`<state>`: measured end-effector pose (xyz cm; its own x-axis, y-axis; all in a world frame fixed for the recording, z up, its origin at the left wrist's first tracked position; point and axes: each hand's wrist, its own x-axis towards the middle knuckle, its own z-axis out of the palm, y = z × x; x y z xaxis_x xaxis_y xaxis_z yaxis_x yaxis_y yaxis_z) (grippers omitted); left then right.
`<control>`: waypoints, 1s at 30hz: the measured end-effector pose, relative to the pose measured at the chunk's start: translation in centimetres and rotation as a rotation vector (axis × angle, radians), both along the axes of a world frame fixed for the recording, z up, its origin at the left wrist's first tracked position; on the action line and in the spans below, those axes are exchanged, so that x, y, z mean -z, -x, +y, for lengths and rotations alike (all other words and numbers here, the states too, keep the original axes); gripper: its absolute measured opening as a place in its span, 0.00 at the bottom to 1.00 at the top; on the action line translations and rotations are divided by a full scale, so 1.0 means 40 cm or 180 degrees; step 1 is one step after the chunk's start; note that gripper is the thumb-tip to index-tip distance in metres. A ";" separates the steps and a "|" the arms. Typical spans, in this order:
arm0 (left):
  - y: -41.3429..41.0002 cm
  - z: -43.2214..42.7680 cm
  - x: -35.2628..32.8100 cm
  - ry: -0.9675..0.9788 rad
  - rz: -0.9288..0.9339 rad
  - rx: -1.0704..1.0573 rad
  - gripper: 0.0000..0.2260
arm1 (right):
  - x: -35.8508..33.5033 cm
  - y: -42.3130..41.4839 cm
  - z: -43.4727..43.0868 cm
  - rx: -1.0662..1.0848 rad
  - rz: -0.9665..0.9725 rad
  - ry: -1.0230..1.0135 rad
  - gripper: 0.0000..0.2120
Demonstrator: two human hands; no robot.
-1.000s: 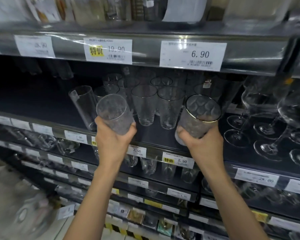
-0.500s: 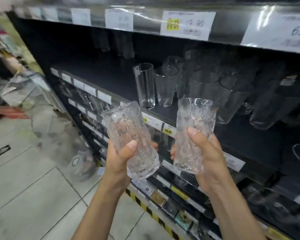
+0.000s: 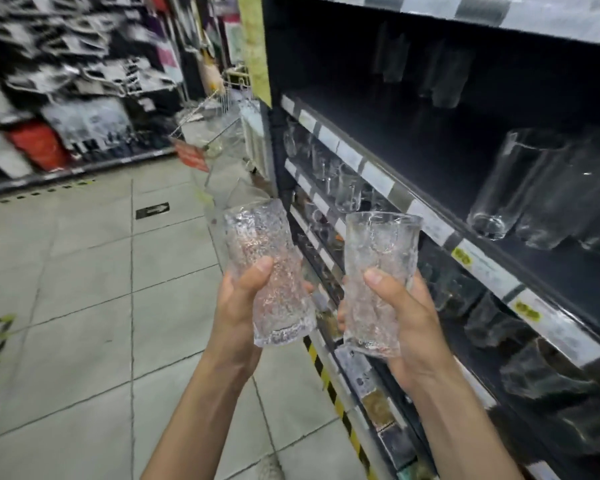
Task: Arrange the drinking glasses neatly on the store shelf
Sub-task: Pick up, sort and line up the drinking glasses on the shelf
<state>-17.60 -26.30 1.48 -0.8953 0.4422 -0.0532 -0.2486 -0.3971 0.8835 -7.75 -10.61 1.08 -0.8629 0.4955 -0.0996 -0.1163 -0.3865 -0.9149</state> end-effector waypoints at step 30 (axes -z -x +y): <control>1.012 0.096 0.014 0.0184 0.0362 0.0362 0.48 | -0.001 0.912 0.126 0.0411 -0.0009 -0.0560 0.52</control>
<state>-58.09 -22.47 0.93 -0.8413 0.5403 0.0173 -0.1863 -0.3197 0.9290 -44.22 -5.55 1.12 -0.7909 0.6119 -0.0041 -0.1518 -0.2028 -0.9674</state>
